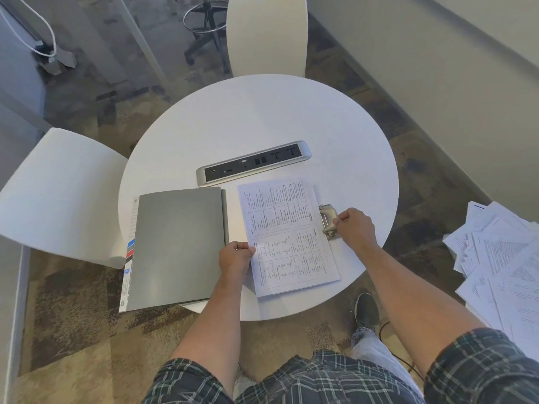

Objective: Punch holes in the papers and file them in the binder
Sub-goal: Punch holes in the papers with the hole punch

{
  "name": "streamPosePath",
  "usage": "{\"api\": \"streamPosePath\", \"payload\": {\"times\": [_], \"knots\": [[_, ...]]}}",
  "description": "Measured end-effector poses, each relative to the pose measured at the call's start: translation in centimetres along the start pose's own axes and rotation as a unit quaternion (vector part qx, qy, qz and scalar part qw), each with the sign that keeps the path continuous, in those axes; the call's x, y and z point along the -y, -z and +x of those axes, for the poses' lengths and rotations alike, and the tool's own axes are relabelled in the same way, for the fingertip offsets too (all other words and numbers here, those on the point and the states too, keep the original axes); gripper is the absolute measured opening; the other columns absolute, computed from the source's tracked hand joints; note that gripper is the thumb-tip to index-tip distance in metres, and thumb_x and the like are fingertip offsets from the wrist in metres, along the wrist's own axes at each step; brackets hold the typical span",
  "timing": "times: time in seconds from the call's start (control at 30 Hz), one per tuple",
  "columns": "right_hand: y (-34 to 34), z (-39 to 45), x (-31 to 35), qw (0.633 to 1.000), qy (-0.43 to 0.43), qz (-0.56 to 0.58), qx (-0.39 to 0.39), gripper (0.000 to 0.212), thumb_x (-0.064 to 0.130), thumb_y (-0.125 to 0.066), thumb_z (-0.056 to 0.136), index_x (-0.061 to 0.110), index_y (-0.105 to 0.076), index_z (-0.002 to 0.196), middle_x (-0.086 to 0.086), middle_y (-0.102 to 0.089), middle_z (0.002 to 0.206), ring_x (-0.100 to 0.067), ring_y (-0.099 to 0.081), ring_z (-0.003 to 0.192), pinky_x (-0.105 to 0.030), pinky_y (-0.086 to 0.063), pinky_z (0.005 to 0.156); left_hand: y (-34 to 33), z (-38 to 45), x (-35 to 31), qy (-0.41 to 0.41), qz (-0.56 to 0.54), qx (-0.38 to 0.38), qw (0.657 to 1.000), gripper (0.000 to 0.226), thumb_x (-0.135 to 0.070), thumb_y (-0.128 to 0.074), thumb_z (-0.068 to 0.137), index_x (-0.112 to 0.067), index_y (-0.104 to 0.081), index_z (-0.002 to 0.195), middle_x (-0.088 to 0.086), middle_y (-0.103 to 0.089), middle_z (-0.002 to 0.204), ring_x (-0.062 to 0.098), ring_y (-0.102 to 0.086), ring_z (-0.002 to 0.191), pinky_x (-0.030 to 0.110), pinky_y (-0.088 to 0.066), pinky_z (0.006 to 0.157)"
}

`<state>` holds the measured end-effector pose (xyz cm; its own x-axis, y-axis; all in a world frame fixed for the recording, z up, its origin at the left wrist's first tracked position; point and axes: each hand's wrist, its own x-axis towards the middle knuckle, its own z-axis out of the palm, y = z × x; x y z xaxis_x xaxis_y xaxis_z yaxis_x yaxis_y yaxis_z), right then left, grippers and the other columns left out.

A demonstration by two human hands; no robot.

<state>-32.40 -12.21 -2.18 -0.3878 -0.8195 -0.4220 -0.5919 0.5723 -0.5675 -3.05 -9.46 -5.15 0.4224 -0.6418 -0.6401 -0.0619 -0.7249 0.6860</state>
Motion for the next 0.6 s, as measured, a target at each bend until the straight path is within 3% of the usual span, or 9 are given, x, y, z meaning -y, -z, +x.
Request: {"api": "streamPosePath", "payload": {"times": [0.27, 0.33, 0.43, 0.6], "knots": [[0.17, -0.15, 0.12, 1.000, -0.001, 0.006, 0.002, 0.010, 0.028, -0.064, 0.098, 0.018, -0.065, 0.100, 0.002, -0.067, 0.092, -0.020, -0.063, 0.086, -0.029, -0.043, 0.066, -0.20, 0.00, -0.37, 0.001, 0.001, 0.004, 1.000, 0.018, 0.000, -0.076, 0.082, -0.011, -0.065, 0.075, 0.014, -0.077, 0.093, 0.028, -0.068, 0.080, 0.046, -0.061, 0.082], [0.28, -0.18, 0.15, 1.000, 0.000, 0.009, 0.003, 0.008, 0.028, -0.065, 0.099, 0.019, -0.064, 0.098, 0.003, -0.066, 0.091, -0.018, -0.062, 0.083, -0.028, -0.041, 0.061, -0.09, -0.08, -0.49, 0.004, 0.002, 0.012, 1.000, 0.018, 0.002, -0.074, 0.082, -0.010, -0.063, 0.074, 0.013, -0.075, 0.091, 0.027, -0.065, 0.077, 0.043, -0.060, 0.077], [0.39, -0.18, 0.12, 1.000, -0.007, 0.014, 0.004, 0.007, 0.029, -0.065, 0.098, 0.022, -0.064, 0.096, 0.003, -0.067, 0.092, -0.019, -0.063, 0.085, -0.029, -0.043, 0.066, 0.21, -0.27, -0.62, 0.011, 0.003, 0.032, 0.999, 0.019, 0.005, -0.071, 0.084, -0.008, -0.062, 0.074, 0.012, -0.072, 0.085, 0.025, -0.062, 0.071, 0.029, -0.050, 0.059], [0.41, -0.23, 0.08, 1.000, -0.013, 0.010, 0.005, 0.007, 0.032, -0.065, 0.097, 0.024, -0.064, 0.097, 0.006, -0.066, 0.090, -0.019, -0.064, 0.087, -0.030, -0.045, 0.070, 0.72, -0.25, -0.62, 0.020, 0.002, 0.055, 0.998, 0.022, 0.007, -0.071, 0.084, -0.009, -0.060, 0.072, 0.012, -0.068, 0.080, 0.022, -0.057, 0.063, 0.023, -0.040, 0.052]]}}
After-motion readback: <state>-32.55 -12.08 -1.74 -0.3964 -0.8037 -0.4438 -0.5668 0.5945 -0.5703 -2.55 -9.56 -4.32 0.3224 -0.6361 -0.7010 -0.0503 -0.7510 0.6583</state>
